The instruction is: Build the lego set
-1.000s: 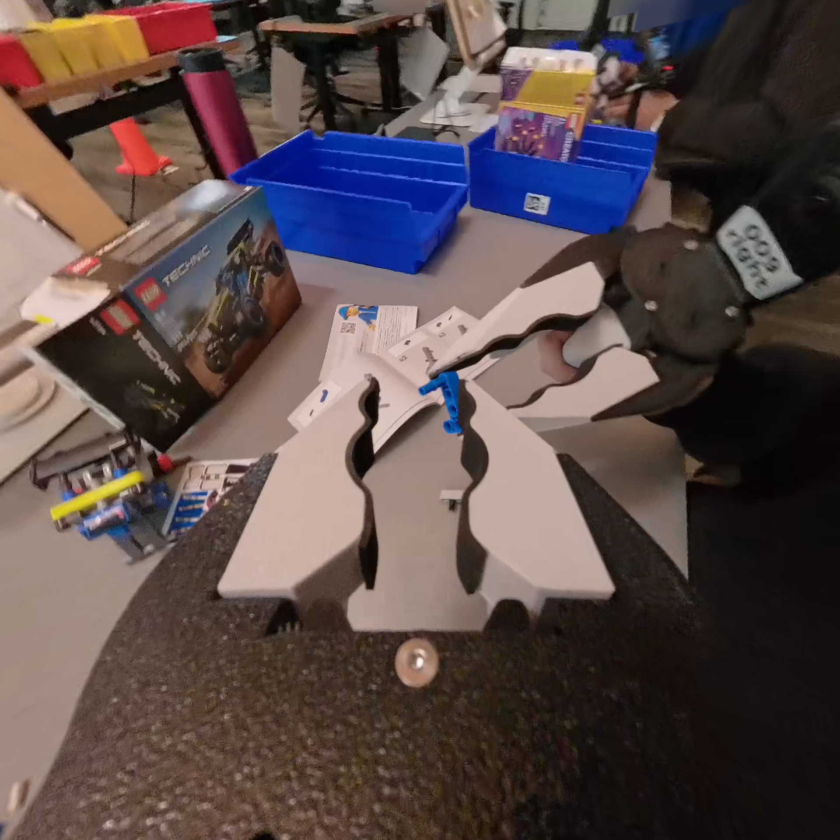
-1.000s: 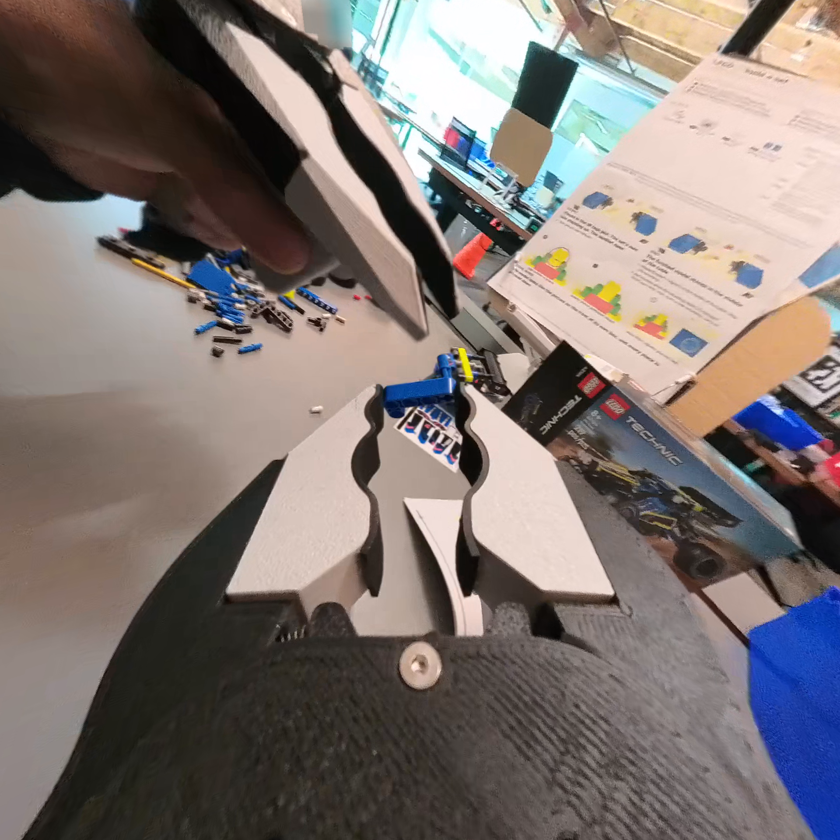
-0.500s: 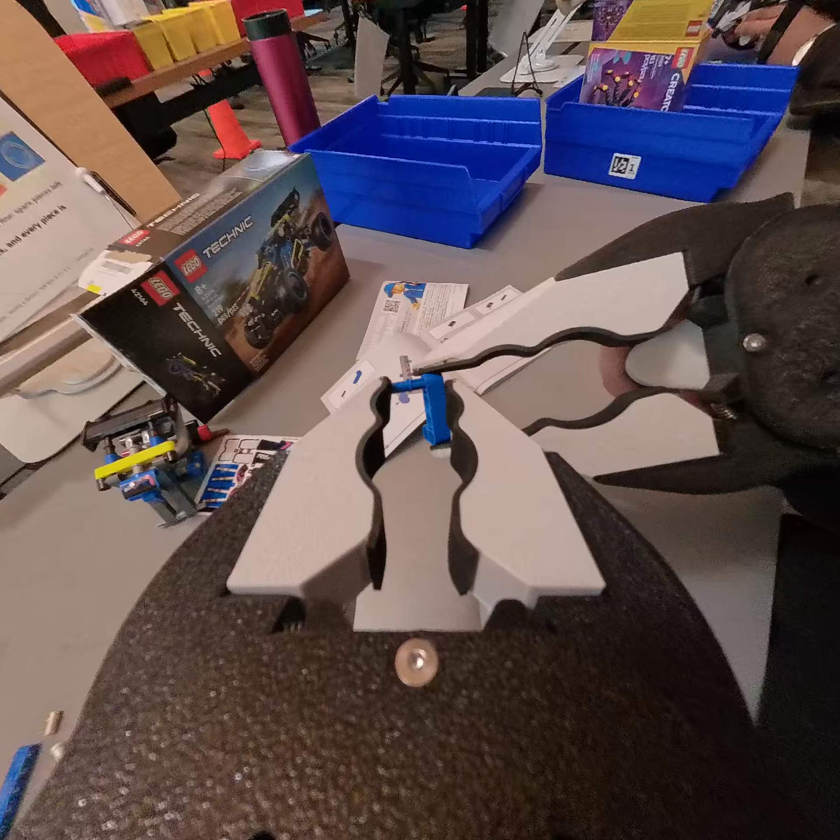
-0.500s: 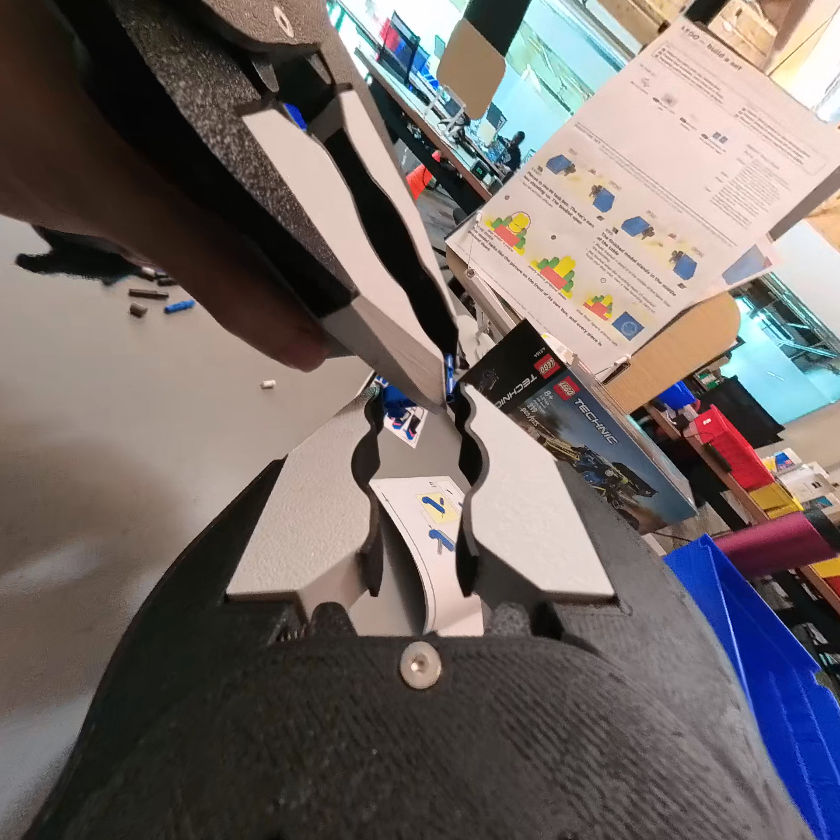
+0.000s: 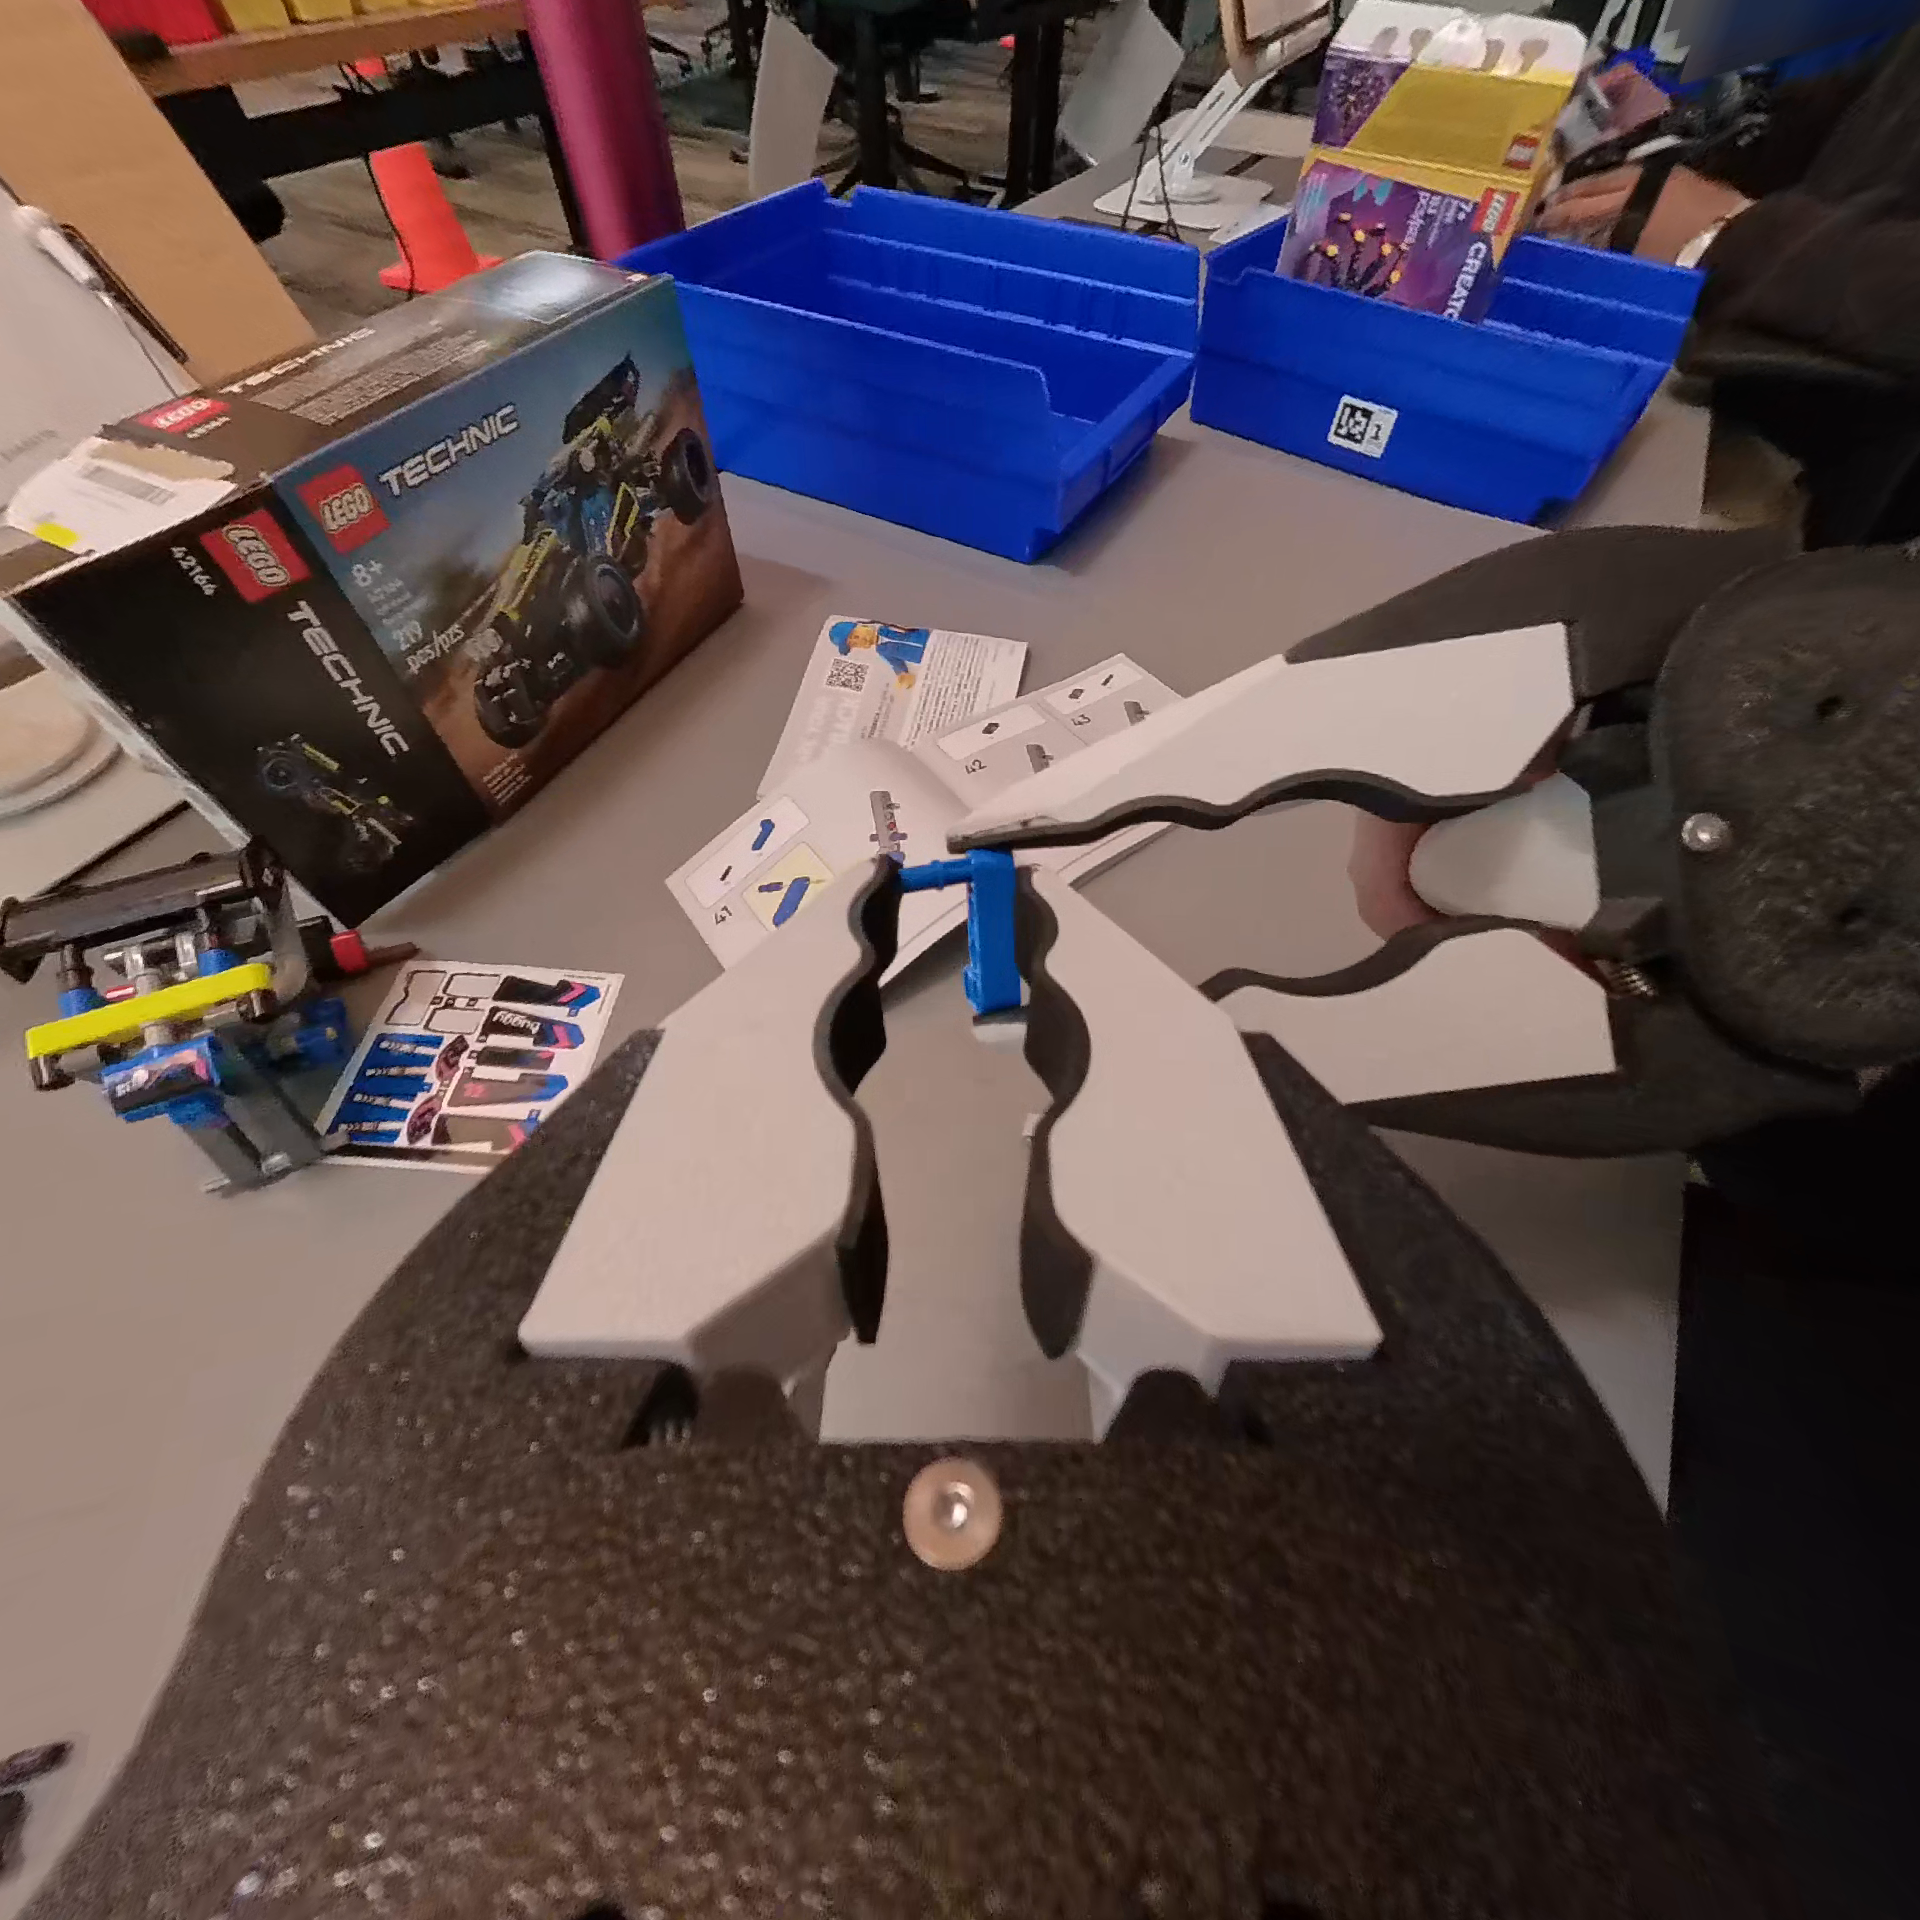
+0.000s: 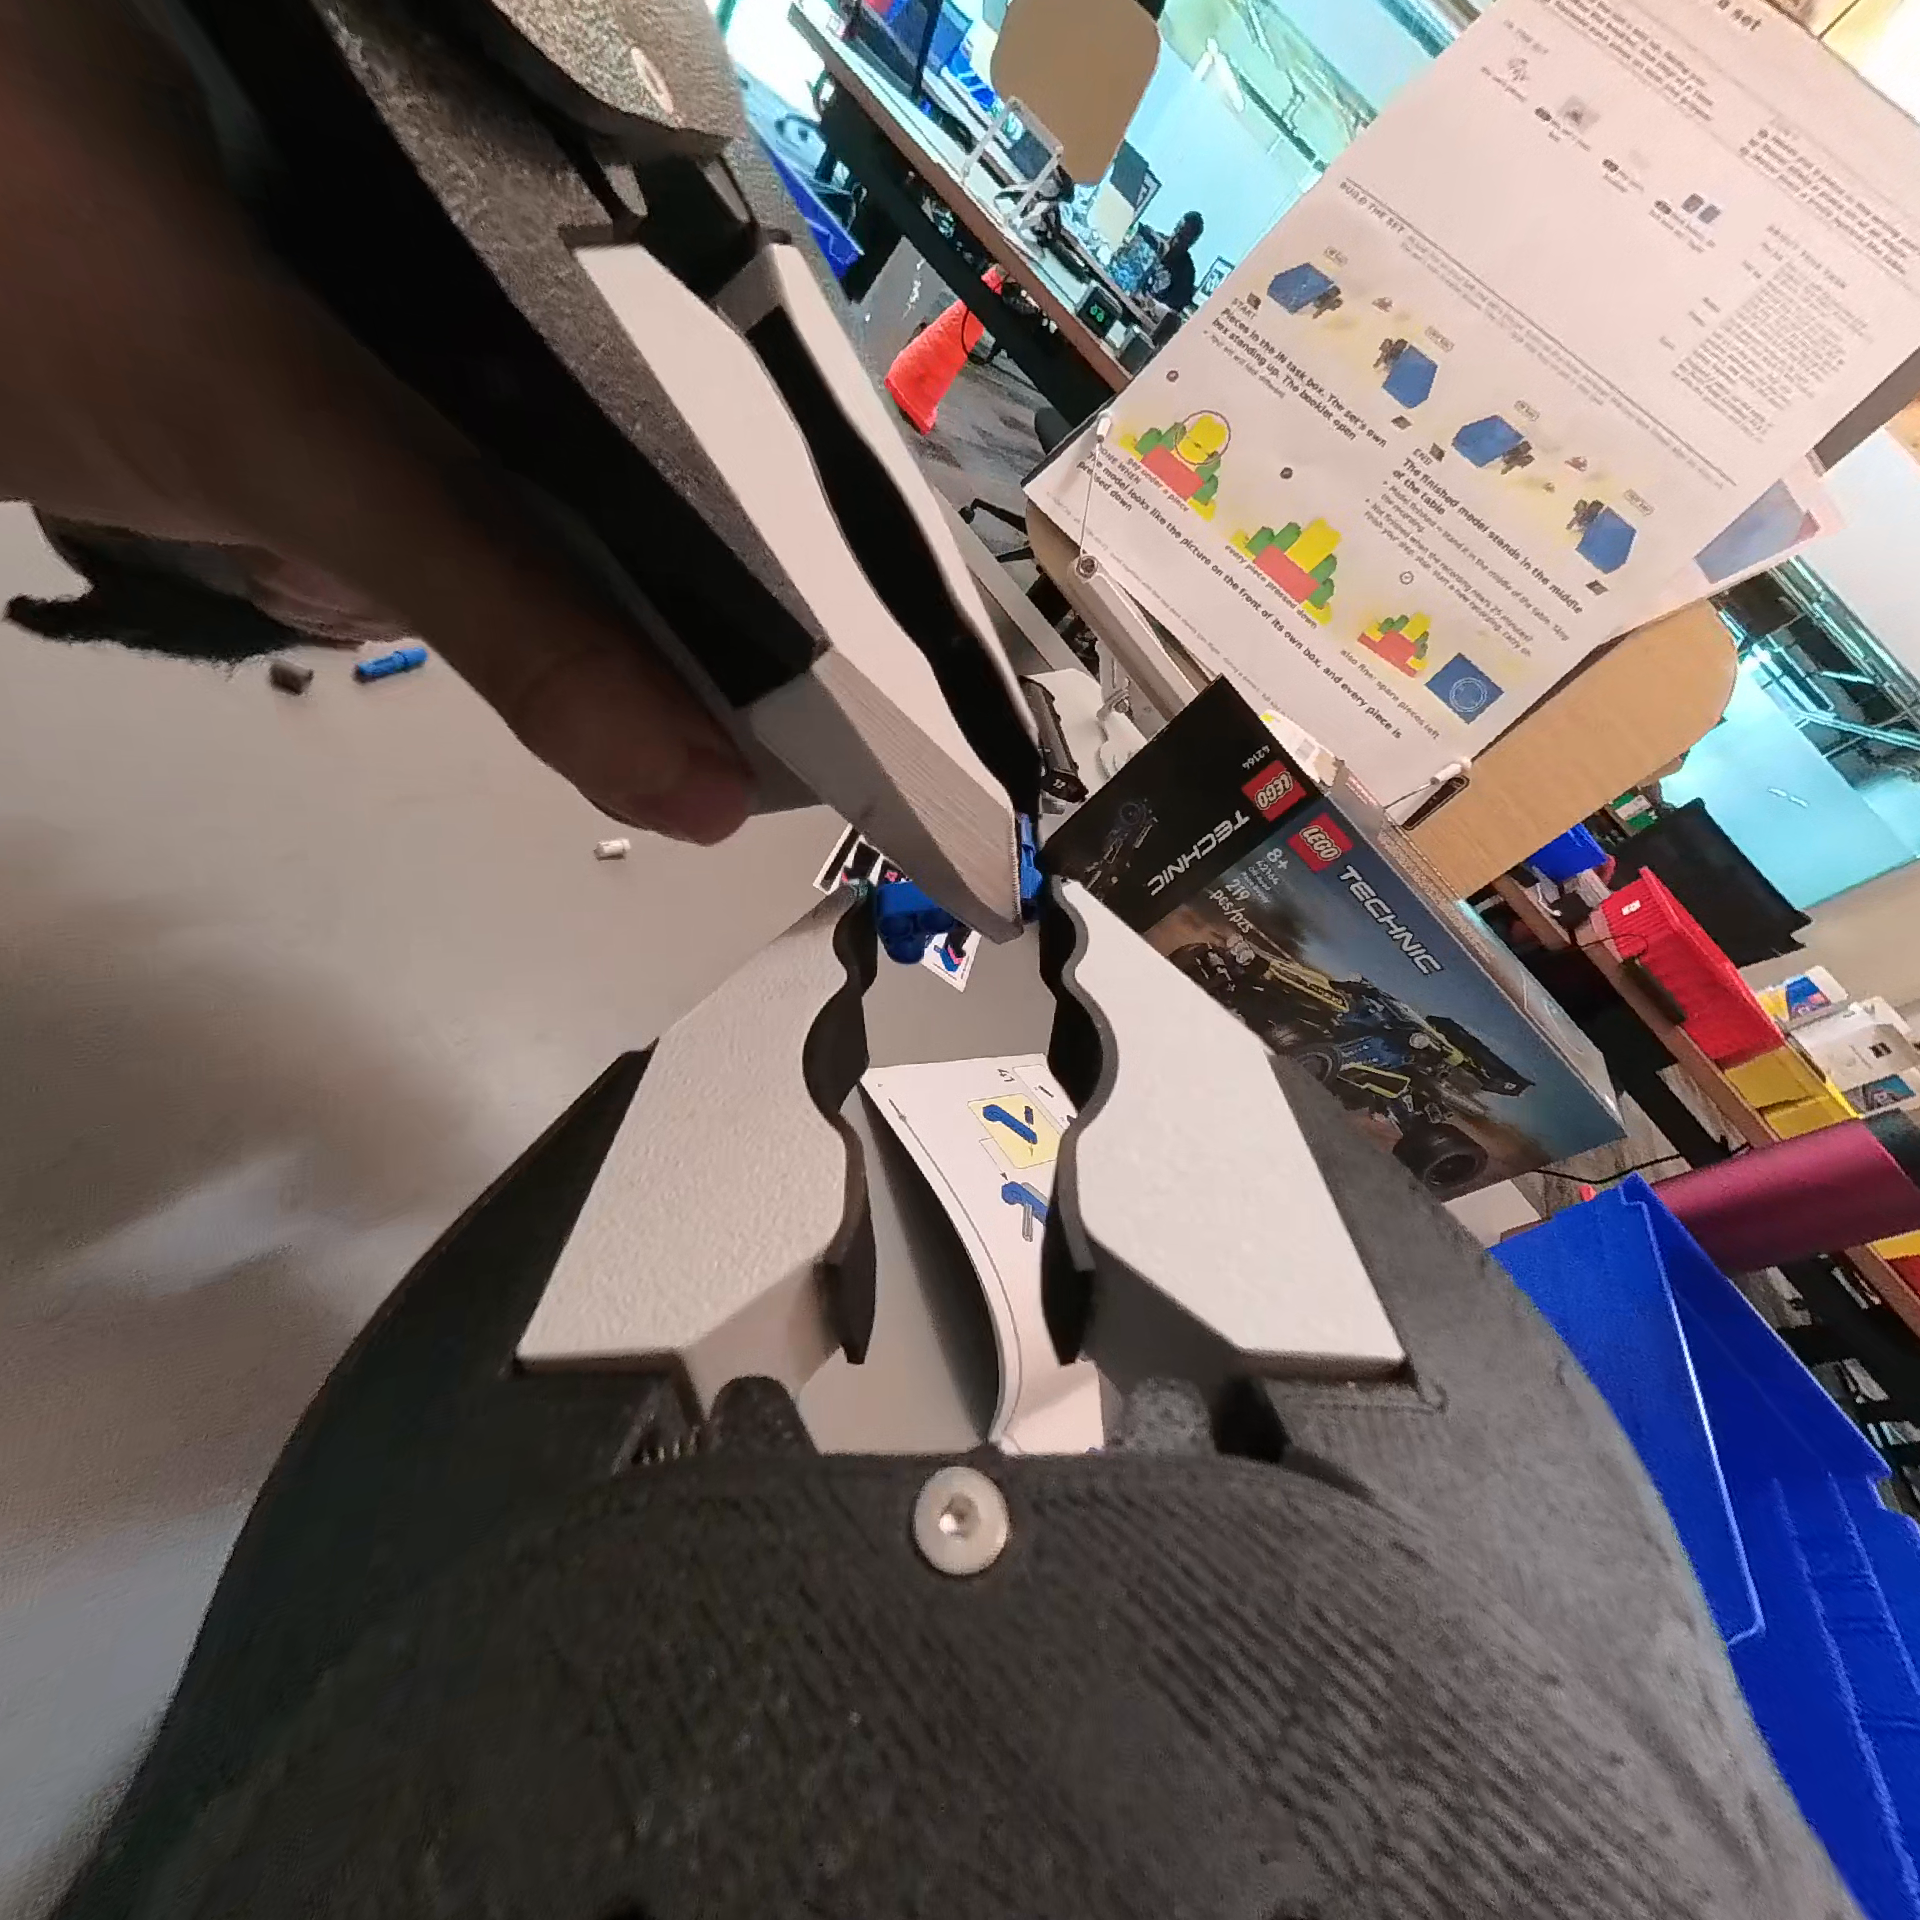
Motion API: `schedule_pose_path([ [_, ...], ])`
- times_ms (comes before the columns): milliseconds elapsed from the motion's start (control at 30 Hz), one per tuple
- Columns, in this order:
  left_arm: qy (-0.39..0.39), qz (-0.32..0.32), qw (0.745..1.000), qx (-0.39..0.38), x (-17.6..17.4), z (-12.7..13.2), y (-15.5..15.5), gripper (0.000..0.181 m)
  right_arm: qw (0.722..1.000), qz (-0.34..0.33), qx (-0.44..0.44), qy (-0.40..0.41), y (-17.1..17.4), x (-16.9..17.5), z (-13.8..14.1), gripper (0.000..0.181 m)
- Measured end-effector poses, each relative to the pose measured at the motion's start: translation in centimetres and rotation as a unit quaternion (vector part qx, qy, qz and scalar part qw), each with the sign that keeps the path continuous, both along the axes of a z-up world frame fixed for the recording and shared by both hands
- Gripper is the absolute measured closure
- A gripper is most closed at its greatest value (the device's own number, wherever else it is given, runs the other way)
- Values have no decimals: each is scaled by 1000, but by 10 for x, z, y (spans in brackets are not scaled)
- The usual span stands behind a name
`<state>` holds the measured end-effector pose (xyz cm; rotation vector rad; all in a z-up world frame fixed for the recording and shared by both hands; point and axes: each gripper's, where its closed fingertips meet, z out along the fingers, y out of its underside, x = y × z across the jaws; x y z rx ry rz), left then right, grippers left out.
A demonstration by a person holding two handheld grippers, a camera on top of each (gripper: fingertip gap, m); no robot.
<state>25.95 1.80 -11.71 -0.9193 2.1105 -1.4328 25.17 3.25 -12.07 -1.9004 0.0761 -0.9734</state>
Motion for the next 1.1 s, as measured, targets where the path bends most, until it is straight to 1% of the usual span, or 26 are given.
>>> schedule_pose_path([
  [200,23,-19,999,-14,1,-3,0,163,1000,-7,-7,2,0,1,-2,151],
  [333,56,-24,996,-65,1,-5,-1,163,1000,-8,-10,-4,-1,1,-4,151],
  [400,52,-27,995,-82,1,-5,-2,162,1000,-8,-5,-1,-1,2,-4,151],
  [500,17,-9,999,-51,3,-6,0,161,1000,-10,-2,1,0,3,-4,151],
  [567,5,7,1000,-18,5,-9,1,154,1000,-10,7,2,0,2,-1,151],
  [600,-4,10,1000,-13,5,-8,1,156,1000,-8,4,5,2,2,-2,151],
  [633,-14,12,1000,-11,4,-5,1,161,1000,-6,8,1,2,1,0,151],
  [667,-18,14,1000,-3,4,-4,1,161,1000,-5,9,-2,2,1,0,151],
  [800,-16,11,999,30,3,-9,1,160,1000,7,-21,-19,3,0,-5,151],
  [900,-23,9,998,61,3,-9,1,160,1000,4,-23,-14,2,0,-5,151],
  [1033,-21,12,998,65,5,-10,1,161,1000,-16,-22,-12,1,2,-5,151],
  [1100,-12,10,998,58,5,-13,0,162,1000,-12,-24,-10,1,2,-8,151],
])
